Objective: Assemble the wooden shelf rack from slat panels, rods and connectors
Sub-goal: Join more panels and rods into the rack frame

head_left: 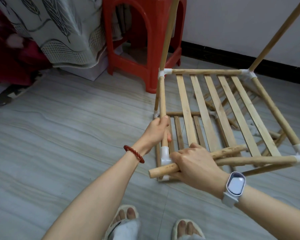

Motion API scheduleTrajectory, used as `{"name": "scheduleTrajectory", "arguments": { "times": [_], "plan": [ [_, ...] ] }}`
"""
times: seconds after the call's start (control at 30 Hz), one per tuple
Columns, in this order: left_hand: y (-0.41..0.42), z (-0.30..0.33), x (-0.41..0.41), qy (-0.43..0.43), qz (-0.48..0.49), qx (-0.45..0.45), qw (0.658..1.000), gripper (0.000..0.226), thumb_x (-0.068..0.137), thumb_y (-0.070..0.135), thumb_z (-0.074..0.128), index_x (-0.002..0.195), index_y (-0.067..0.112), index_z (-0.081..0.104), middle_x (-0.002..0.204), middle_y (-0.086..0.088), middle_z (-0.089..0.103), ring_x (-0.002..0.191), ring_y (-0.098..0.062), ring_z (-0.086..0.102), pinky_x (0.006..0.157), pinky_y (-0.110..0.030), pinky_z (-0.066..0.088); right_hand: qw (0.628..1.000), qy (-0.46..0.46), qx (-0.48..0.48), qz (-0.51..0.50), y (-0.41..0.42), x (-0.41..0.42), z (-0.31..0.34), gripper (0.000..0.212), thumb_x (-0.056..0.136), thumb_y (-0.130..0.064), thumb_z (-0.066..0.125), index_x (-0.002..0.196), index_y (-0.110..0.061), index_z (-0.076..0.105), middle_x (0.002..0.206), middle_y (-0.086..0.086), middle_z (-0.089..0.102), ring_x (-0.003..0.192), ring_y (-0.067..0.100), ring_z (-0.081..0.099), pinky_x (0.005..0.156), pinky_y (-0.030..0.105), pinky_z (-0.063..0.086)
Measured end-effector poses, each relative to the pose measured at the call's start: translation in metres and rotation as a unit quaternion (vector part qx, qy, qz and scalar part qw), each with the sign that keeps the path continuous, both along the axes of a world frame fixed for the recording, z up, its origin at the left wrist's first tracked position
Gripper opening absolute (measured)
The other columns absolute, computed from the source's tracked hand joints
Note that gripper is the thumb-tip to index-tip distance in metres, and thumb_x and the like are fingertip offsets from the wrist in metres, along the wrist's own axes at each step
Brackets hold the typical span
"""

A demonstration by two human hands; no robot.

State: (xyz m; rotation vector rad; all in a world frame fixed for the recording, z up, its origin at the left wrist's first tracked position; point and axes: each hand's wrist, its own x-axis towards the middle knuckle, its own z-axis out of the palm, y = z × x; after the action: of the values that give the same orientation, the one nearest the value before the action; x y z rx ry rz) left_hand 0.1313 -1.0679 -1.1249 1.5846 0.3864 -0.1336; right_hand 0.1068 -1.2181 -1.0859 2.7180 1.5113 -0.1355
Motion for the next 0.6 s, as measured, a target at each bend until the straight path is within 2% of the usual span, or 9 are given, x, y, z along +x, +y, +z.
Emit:
{"name": "scheduleTrajectory", "arguments": {
  "times": [0.07,0.1,0.13,0.17,0.2,0.27,0.37,0.47,0.6],
  "plan": [
    [0.003,0.000,-0.010,0.021,-0.015,-0.057,0.998,0.035,0.101,0.042,0.031,0.091,0.015,0.051,0.054,0.002,0.062,0.056,-0.011,0.059,0.076,-0.039,0.051,0.994,0.103,-0.040,-0.020,-0.010,0.009,0.013,0.017,0.089,-0.043,0.051,0.091,-0.027,0.057,0.087,-0.008,0.063,0.084,0.013,0.059,0.072,0.024,0.038],
    [0.003,-0.001,-0.017,0.033,-0.015,-0.081,0.996,0.038,0.101,0.042,0.030,0.092,0.014,0.054,0.058,0.002,0.063,0.060,-0.013,0.060,0.074,-0.037,0.050,0.989,0.139,-0.028,-0.052,-0.014,0.014,0.019,0.010,0.089,-0.037,0.052,0.096,-0.032,0.058,0.088,-0.009,0.064,0.084,0.010,0.060,0.070,0.020,0.042],
    [0.002,-0.003,-0.025,0.047,-0.010,-0.105,0.993,0.041,0.102,0.041,0.030,0.092,0.013,0.057,0.062,0.000,0.064,0.063,-0.014,0.061,0.072,-0.034,0.049,0.982,0.164,0.001,-0.092,-0.017,0.020,0.024,0.010,0.089,-0.032,0.054,0.097,-0.036,0.058,0.085,-0.009,0.066,0.078,0.007,0.062,0.066,0.017,0.045],
    [0.000,-0.004,-0.033,0.060,-0.002,-0.129,0.990,0.043,0.102,0.040,0.029,0.091,0.011,0.059,0.064,-0.002,0.065,0.065,-0.016,0.062,0.070,-0.033,0.049,0.975,0.176,0.032,-0.130,-0.015,0.029,0.029,0.010,0.089,-0.027,0.054,0.090,-0.037,0.056,0.080,-0.008,0.068,0.069,0.005,0.062,0.059,0.015,0.047],
    [-0.003,-0.004,-0.041,0.068,0.001,-0.150,0.986,0.044,0.102,0.040,0.029,0.091,0.010,0.060,0.065,-0.003,0.065,0.064,-0.016,0.063,0.068,-0.031,0.049,0.967,0.180,0.065,-0.170,-0.008,0.041,0.035,0.012,0.090,-0.025,0.053,0.085,-0.033,0.060,0.073,-0.006,0.068,0.060,0.005,0.062,0.052,0.016,0.047],
    [-0.011,-0.003,-0.055,0.076,-0.002,-0.155,0.985,0.041,0.102,0.038,0.032,0.090,0.010,0.060,0.067,-0.002,0.067,0.064,-0.014,0.063,0.064,-0.026,0.047,0.943,0.205,0.105,-0.238,0.014,0.067,0.041,0.020,0.093,-0.031,0.051,0.079,-0.023,0.062,0.066,-0.005,0.069,0.048,0.005,0.060,0.045,0.020,0.046],
    [-0.022,0.000,-0.071,0.076,-0.011,-0.098,0.992,0.031,0.099,0.038,0.042,0.085,0.016,0.060,0.076,0.001,0.063,0.073,-0.011,0.059,0.066,-0.020,0.045,0.910,0.299,0.079,-0.275,0.055,0.095,0.039,0.032,0.094,-0.045,0.050,0.077,-0.018,0.055,0.065,-0.003,0.069,0.035,0.003,0.051,0.037,0.016,0.038],
    [-0.031,0.002,-0.078,0.060,-0.029,-0.015,0.998,0.026,0.097,0.043,0.044,0.081,0.024,0.052,0.079,0.008,0.055,0.076,-0.004,0.054,0.066,-0.015,0.042,0.920,0.259,0.034,-0.294,0.086,0.100,0.022,0.027,0.095,-0.037,0.049,0.083,-0.014,0.055,0.063,-0.003,0.059,0.046,0.008,0.053,0.041,0.021,0.039],
    [-0.035,0.001,-0.078,0.042,0.016,0.056,0.997,0.026,0.100,0.037,0.036,0.080,0.025,0.048,0.082,0.005,0.052,0.080,-0.010,0.052,0.066,-0.022,0.039,0.938,0.092,0.045,-0.330,0.100,0.090,-0.004,0.019,0.094,-0.031,0.045,0.087,-0.015,0.052,0.065,-0.003,0.049,0.052,0.013,0.046,0.043,0.025,0.028]
  ]
}}
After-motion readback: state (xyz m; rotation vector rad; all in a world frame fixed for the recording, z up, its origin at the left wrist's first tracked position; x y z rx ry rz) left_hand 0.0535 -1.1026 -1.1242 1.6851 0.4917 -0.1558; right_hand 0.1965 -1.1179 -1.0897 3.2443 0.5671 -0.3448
